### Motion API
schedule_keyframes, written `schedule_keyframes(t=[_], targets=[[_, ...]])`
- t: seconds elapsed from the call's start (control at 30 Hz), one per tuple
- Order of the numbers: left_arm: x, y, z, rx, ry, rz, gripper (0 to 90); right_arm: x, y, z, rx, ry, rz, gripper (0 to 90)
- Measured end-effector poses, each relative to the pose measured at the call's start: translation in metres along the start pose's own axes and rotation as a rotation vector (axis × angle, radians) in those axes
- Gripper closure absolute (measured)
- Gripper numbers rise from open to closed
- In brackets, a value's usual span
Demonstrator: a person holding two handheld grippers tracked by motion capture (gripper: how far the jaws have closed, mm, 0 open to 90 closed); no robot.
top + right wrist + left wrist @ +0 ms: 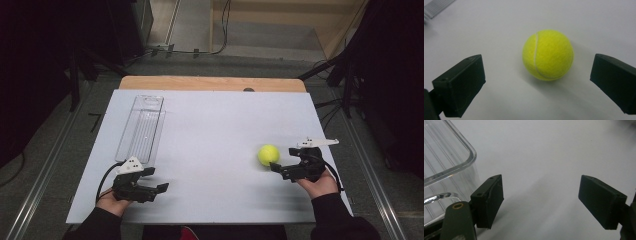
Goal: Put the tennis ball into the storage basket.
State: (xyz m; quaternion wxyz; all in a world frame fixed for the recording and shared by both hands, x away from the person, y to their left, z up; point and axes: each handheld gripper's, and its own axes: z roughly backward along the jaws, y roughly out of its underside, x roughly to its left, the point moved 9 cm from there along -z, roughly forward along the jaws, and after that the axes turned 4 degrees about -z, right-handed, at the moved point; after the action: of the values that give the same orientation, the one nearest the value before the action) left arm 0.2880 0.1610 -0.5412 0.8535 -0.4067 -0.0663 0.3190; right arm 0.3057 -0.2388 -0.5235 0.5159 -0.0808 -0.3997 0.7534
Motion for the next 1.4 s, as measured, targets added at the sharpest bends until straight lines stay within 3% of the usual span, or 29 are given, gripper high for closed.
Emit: schedule_keyframes(t=[0.97,1.4], targets=[[0.0,0.0,0.0,0.0,0.0,0.003,20.8,0.003,-0.047,-0.019,0.008,-0.003,0.032,0.0],[-0.001,0.0,0.001,-0.001,0.003,0.004,20.8,-0.001,-0.046,-0.029,0.018,0.003,0.029,0.0]])
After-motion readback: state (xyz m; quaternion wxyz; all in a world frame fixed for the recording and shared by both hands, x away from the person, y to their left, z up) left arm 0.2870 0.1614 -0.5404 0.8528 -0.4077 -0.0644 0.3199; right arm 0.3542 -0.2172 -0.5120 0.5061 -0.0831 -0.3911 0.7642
